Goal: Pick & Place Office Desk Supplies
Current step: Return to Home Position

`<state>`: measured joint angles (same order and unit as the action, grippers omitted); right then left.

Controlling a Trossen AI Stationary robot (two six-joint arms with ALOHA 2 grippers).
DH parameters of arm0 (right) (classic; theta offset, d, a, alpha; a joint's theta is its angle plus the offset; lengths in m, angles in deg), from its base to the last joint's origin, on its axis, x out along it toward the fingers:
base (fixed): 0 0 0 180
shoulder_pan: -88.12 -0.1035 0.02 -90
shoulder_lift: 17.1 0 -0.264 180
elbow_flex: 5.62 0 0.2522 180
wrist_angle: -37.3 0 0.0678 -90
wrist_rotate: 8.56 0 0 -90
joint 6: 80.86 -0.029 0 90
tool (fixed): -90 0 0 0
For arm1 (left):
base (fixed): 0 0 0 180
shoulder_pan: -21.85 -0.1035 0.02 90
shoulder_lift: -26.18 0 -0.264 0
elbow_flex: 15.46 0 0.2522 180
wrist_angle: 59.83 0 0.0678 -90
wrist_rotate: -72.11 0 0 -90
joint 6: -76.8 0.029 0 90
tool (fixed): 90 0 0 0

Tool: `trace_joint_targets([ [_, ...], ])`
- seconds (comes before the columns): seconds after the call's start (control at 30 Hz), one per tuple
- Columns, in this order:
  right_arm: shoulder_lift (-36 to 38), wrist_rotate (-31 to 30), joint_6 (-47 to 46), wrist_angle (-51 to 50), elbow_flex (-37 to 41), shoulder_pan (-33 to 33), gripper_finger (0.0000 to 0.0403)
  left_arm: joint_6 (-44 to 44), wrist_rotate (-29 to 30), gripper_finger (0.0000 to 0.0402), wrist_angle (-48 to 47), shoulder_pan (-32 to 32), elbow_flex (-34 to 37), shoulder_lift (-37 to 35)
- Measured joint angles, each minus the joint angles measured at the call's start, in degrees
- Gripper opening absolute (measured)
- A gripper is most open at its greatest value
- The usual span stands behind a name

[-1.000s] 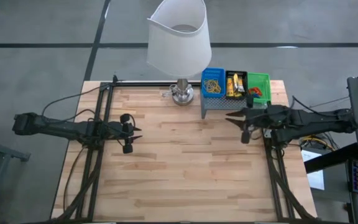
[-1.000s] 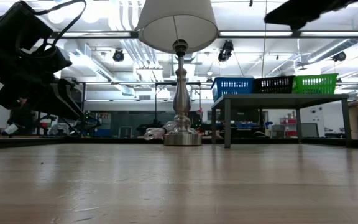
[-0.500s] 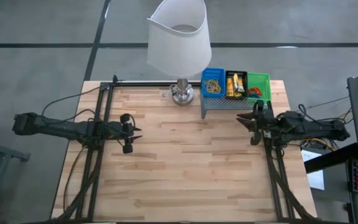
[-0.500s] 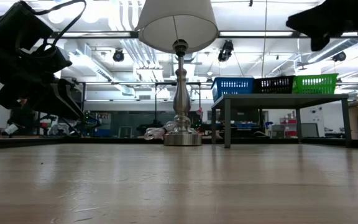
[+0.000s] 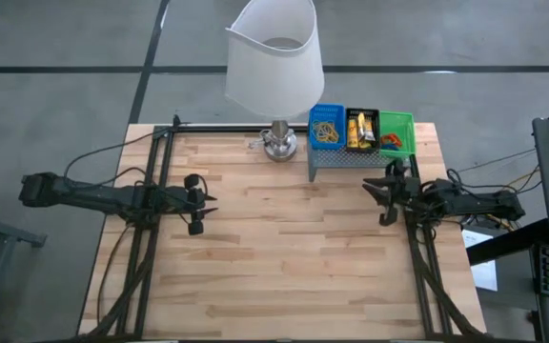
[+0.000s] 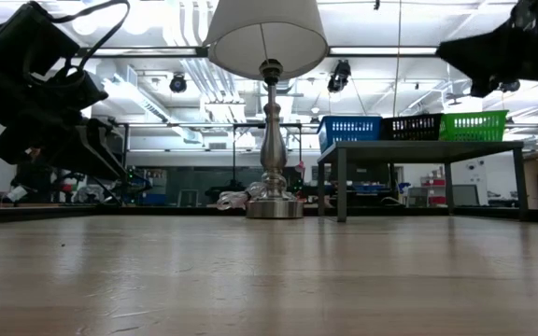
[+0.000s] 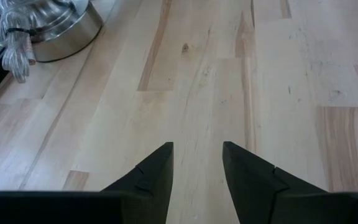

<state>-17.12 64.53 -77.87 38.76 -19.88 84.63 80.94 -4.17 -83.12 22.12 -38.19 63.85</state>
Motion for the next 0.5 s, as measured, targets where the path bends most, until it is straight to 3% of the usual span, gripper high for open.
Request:
trace_joint_targets([
  [0.5, -0.45, 0.15, 3.53, -8.85, -0.01, 0.0, 0.007, 0.02, -0.02, 0.0143, -0.18, 0.0, 0.0, 0.02],
])
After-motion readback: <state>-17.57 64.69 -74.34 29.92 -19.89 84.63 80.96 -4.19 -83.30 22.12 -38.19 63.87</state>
